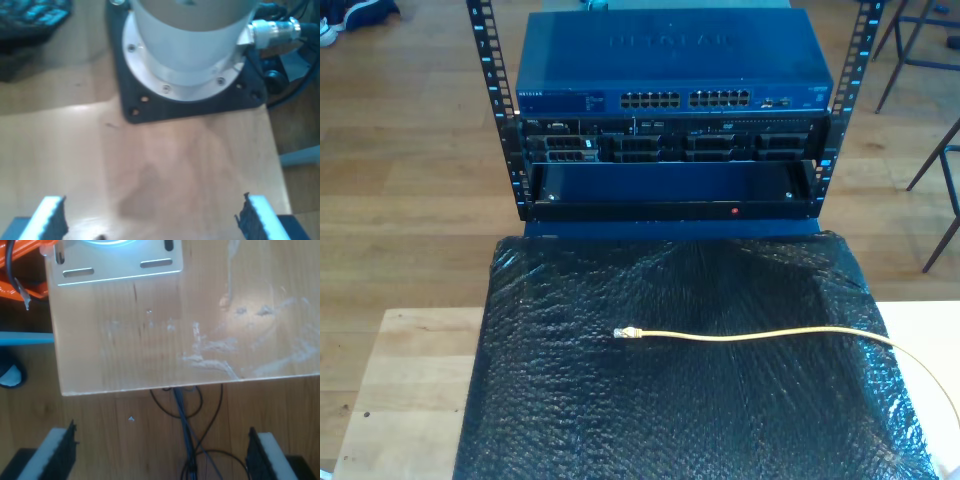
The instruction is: Grab the cable and plug it in
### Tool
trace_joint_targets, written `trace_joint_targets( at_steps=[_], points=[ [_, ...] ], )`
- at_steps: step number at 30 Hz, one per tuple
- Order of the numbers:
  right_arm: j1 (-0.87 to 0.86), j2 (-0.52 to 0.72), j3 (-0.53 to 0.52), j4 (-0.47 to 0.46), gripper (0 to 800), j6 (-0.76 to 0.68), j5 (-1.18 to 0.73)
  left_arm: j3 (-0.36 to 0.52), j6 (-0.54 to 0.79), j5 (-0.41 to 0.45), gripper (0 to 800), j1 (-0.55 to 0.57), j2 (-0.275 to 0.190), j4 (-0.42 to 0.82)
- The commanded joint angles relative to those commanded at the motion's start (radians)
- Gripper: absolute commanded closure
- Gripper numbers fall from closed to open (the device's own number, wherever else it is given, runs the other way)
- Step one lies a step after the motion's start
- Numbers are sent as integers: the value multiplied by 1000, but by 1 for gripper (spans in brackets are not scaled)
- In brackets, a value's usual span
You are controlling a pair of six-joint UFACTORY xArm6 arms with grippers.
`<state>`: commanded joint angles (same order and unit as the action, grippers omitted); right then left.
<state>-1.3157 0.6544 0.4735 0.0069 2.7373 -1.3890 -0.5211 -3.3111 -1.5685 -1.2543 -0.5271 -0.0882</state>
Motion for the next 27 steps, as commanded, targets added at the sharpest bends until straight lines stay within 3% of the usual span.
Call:
trace_joint_targets(
  at_steps=[16,27],
  points=[
    [273,-23,101,5,3,-339,-46,-80,-269,-103,0,275,2,-49],
    [371,-51,224,140,4,-423,-153,-106,-299,-135,0,313,9,-101]
  ],
)
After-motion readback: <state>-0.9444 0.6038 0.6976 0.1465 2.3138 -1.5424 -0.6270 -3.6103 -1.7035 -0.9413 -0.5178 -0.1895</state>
